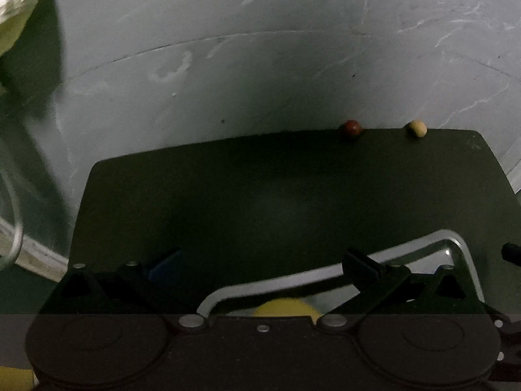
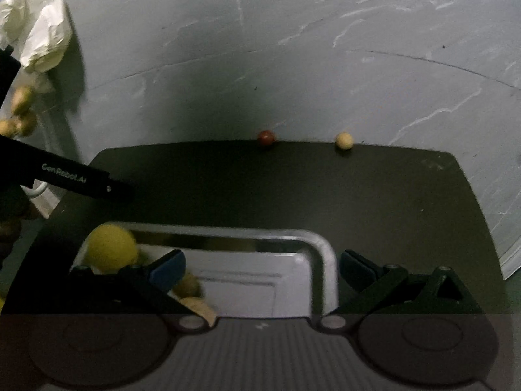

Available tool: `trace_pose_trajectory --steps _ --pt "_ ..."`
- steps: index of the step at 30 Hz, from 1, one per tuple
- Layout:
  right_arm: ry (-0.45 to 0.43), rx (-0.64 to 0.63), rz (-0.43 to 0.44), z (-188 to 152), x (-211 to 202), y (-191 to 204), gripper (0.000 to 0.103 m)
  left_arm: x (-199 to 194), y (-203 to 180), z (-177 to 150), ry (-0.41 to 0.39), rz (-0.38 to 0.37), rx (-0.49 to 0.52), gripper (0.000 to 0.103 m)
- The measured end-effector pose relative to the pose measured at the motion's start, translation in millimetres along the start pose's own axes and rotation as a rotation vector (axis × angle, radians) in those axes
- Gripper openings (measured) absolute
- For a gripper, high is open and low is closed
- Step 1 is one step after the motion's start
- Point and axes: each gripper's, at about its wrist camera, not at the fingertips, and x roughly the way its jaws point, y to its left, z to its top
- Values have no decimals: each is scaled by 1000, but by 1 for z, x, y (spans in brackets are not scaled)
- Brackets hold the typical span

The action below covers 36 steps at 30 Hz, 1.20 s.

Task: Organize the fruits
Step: 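Move both open tools back toward the last fruits beyond the tray, then lower both tools toward the small red fruit and the small tan fruit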

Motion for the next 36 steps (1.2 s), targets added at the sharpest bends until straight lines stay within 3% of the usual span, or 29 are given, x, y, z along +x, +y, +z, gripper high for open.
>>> trace_pose_trajectory --steps 24,36 --pt "-49 6 -27 29 53 -61 103 60 -71 57 -34 7 62 102" --pt "-128 -27 -66 62 94 -94 99 95 -96 85 -74 29 82 102"
